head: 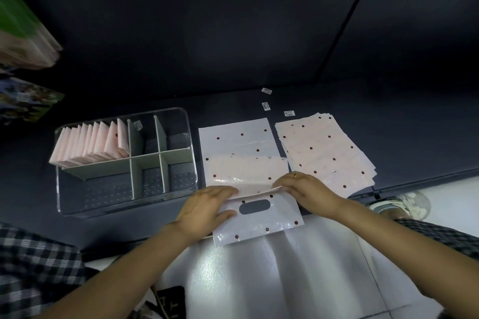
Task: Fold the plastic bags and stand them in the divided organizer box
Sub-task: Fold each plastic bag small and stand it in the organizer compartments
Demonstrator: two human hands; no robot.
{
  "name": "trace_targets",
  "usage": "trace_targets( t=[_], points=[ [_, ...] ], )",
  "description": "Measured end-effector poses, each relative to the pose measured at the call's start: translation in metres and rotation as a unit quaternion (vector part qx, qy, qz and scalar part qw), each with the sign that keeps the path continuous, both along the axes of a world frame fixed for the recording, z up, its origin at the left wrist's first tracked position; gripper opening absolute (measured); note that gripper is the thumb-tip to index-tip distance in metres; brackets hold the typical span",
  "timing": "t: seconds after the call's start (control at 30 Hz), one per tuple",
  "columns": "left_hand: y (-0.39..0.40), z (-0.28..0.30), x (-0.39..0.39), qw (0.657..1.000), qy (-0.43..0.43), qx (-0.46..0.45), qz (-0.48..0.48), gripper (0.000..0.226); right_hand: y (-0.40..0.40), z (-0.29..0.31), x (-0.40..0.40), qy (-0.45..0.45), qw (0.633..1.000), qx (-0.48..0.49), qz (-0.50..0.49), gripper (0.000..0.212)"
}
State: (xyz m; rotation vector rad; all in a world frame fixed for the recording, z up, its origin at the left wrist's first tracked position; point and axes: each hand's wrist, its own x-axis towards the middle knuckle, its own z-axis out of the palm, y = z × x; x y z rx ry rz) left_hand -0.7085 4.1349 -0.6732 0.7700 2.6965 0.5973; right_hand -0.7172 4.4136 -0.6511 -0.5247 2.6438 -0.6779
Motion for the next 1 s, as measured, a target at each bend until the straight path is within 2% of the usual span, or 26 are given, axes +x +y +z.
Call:
trace_targets(
  t=[0.23, 0.33, 0.43, 0.5, 0.57, 0.6, 0.67, 0.77, 0.87, 1.0],
  points=[
    [-0.007, 0.016, -0.007, 0.987, -0.155, 0.015, 0.033, 0.025, 0.009, 0.014, 0.002, -0.178, 0.978, -0.098, -0.042, 0.023],
    [-0.003, 0.023, -0.013, 0.987, -0.125, 0.041, 0.093, 0.027, 0.008, 0.011, -0.005, -0.193, 0.970, -0.108, -0.098, 0.020],
    [0.005, 0.026, -0.014, 0.992, 0.014, 0.041, 0.117, 0.037, 0.005, 0.001, -0.013, -0.152, 0.969, -0.095, -0.172, 0.015],
    [0.011, 0.026, -0.010, 0.991, 0.094, 0.052, 0.083, 0.040, 0.005, -0.006, -0.015, -0.096, 0.976, -0.012, -0.196, 0.029],
    [0.017, 0.021, -0.004, 0.986, 0.154, 0.049, 0.030, 0.040, 0.002, -0.011, -0.012, -0.003, 0.980, 0.090, -0.177, 0.040],
    [0.019, 0.014, 0.000, 0.985, 0.170, 0.037, 0.007, 0.040, -0.001, -0.013, -0.008, 0.041, 0.980, 0.110, -0.161, 0.043],
    [0.027, 0.001, 0.010, 0.991, 0.134, -0.001, -0.023, 0.045, -0.010, -0.018, 0.002, 0.096, 0.982, 0.104, -0.123, 0.044],
    [0.035, -0.024, 0.017, 0.992, 0.047, -0.111, -0.046, 0.066, -0.030, -0.029, 0.022, 0.148, 0.982, 0.102, -0.058, 0.046],
    [0.041, -0.041, 0.016, 0.984, 0.036, -0.164, -0.061, 0.073, -0.043, -0.043, 0.038, 0.206, 0.967, 0.149, 0.013, 0.053],
    [0.038, -0.052, 0.013, 0.980, 0.036, -0.180, -0.077, 0.073, -0.027, -0.052, 0.045, 0.220, 0.960, 0.167, 0.040, 0.055]
  ],
)
